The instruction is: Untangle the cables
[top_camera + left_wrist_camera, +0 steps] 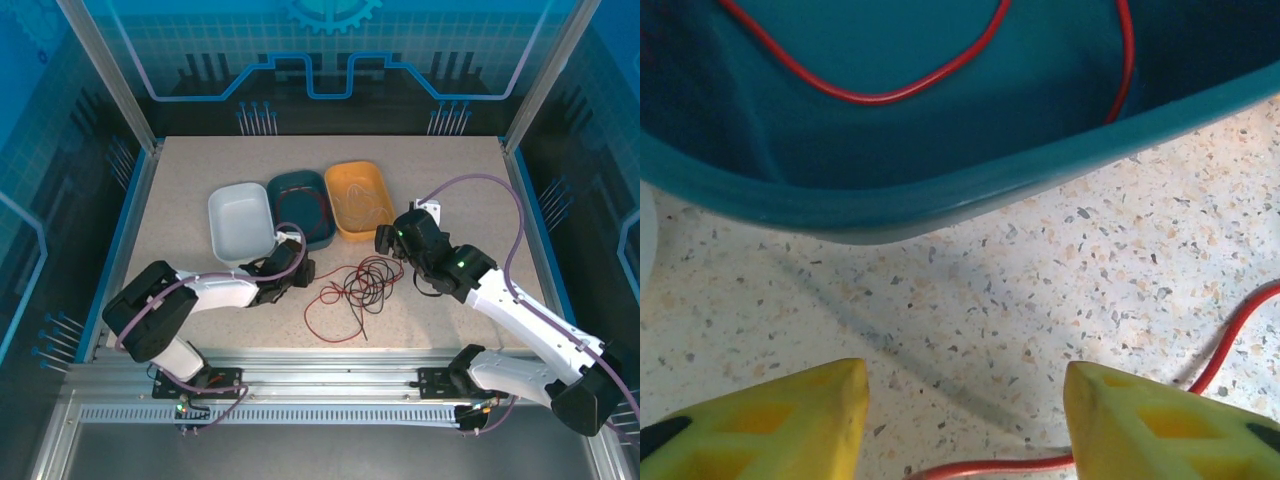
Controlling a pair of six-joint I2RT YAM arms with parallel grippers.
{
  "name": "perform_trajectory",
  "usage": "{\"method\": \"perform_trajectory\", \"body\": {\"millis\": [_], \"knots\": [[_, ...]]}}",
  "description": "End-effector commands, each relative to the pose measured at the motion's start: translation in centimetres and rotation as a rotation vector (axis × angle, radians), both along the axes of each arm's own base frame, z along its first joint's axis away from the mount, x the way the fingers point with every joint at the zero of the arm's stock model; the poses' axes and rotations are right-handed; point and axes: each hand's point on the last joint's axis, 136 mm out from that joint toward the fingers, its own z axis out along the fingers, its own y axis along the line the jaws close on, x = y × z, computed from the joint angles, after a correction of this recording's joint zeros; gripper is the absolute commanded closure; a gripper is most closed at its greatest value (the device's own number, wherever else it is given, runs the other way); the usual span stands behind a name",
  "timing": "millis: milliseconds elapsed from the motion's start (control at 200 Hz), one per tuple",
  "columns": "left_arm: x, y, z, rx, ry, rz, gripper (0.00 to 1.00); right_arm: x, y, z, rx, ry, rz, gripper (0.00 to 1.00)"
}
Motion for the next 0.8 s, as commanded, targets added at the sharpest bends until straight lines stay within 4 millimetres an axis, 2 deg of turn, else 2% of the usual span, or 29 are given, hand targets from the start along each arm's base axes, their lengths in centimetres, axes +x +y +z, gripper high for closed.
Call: {"method": "perform_trajectory", "body": {"millis": [0,180,395,695,795], "knots": [[1.0,-0.4,0.7,-0.002,-0.036,0.017,0.51,0.3,-0.9,0.7,0.017,-0.035,-0.047,0.0],[1.1,0.2,0.2,0.014,-0.035,0.043,0.6,0.2,-0.9,0.5,0.019,-0.03,-0.046,0.0],[0.9,0.3,0.4,0.005,-0.037,0.042,0.85,0.2,-0.7,0.4,0.024,-0.028,-0.04,0.0],[-0.1,0.1,2.9,-0.051,-0.064,0.003,1.0,0.1,-0.2,-0.7,0.008,0.028,-0.024,0.0],[-0.4,-0.3,4.3,-0.075,-0.083,-0.031,1.0,0.1,-0.1,-1.8,-0.002,0.068,-0.025,0.0]]}}
